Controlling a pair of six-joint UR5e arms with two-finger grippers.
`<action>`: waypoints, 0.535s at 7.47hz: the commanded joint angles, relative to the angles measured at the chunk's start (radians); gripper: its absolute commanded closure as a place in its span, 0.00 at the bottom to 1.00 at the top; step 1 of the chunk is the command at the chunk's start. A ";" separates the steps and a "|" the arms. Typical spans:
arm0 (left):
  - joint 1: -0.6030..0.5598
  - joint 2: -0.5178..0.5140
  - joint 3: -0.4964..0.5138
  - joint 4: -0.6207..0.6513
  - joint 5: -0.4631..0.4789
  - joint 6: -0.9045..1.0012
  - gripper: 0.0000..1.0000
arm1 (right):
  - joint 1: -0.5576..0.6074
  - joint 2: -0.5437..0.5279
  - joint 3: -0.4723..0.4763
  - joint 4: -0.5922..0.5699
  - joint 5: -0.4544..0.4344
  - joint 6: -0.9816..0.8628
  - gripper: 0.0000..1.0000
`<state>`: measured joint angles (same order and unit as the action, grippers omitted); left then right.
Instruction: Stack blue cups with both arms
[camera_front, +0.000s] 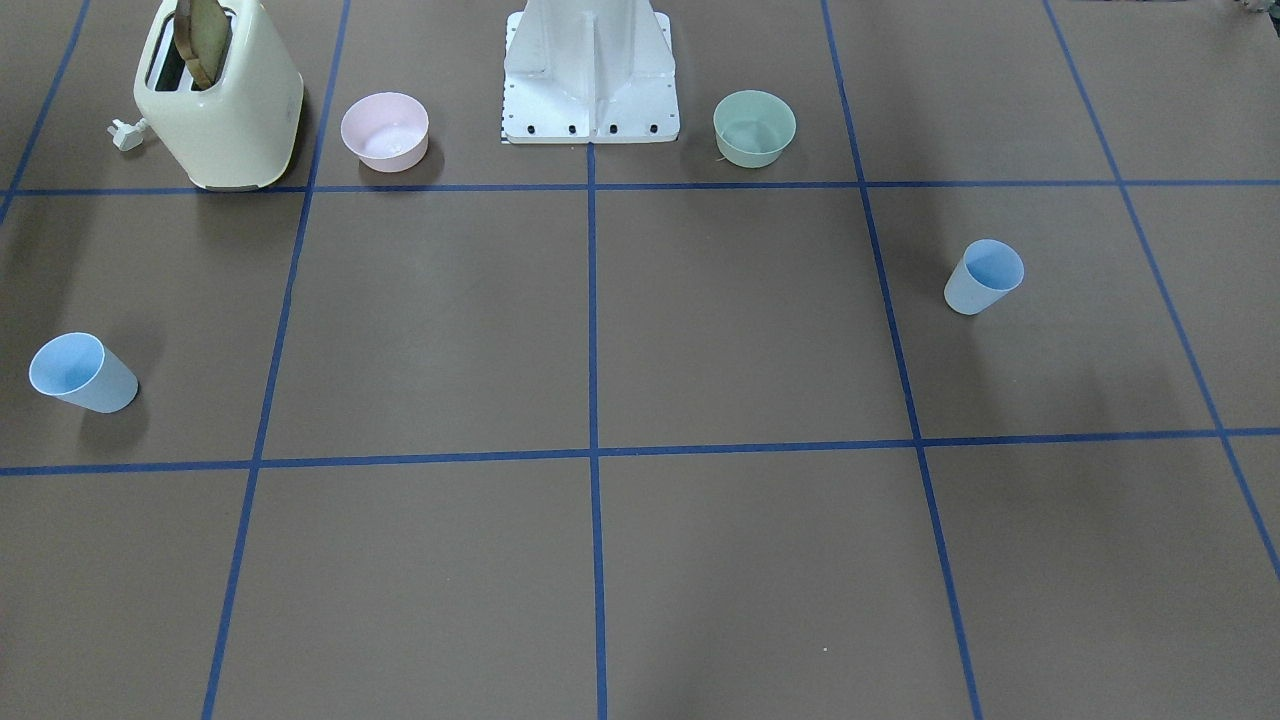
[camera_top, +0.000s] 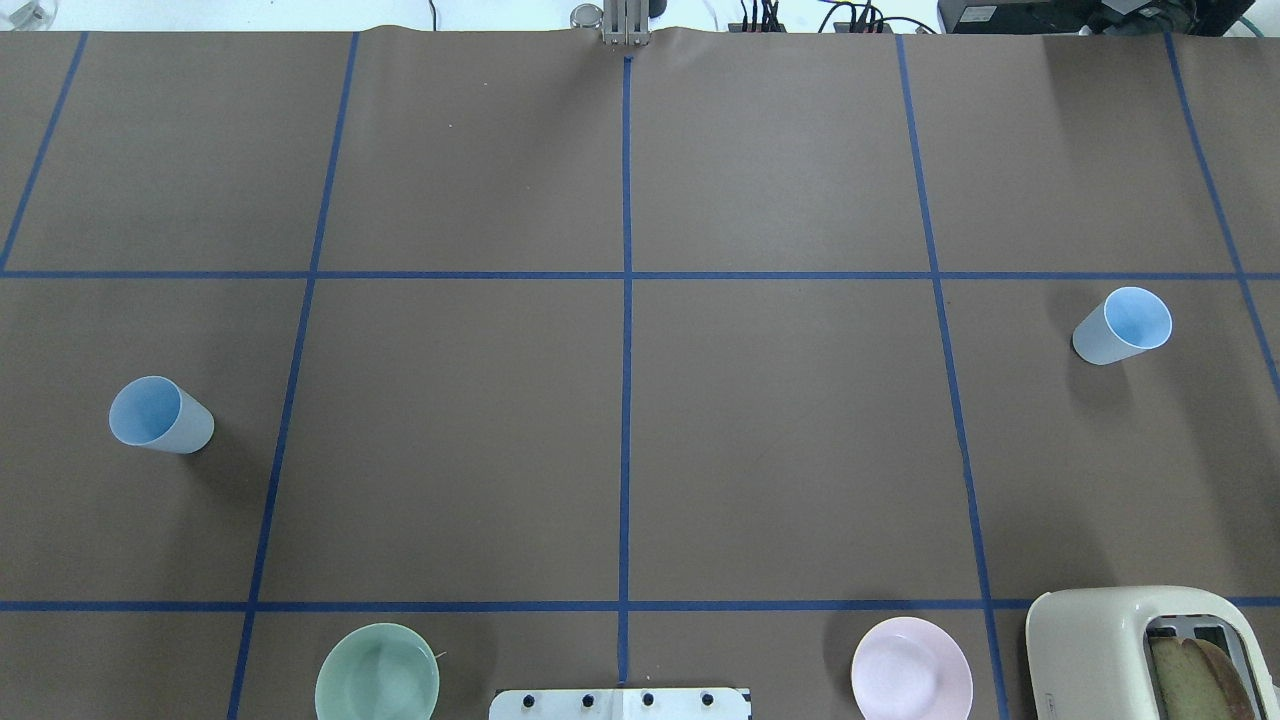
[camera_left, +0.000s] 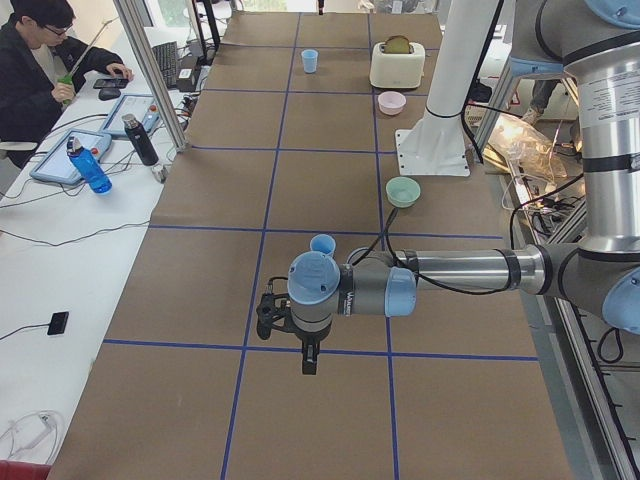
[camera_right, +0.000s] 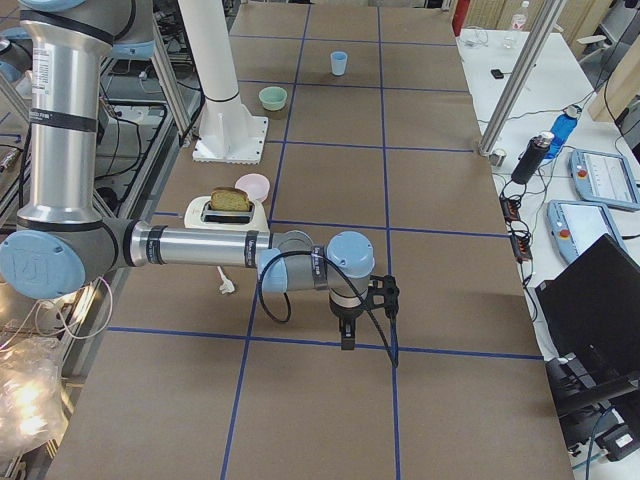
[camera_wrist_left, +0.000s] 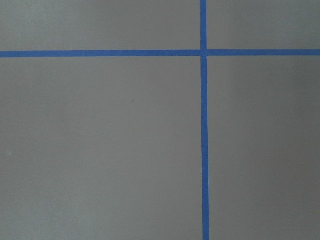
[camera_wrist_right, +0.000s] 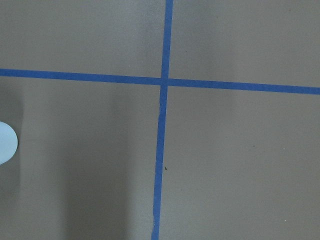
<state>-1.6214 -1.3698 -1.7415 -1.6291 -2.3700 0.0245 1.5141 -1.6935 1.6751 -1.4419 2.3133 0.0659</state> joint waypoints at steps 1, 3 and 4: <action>0.000 0.000 -0.003 0.000 0.000 0.000 0.01 | 0.000 0.000 0.000 0.000 0.000 0.000 0.00; 0.000 -0.005 -0.016 0.000 0.000 0.002 0.01 | 0.000 0.000 0.000 0.000 0.000 0.000 0.00; 0.000 -0.018 -0.018 -0.002 0.002 0.005 0.01 | 0.000 0.000 0.000 0.000 0.000 0.002 0.00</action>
<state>-1.6214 -1.3767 -1.7542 -1.6294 -2.3697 0.0263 1.5140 -1.6935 1.6751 -1.4419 2.3132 0.0663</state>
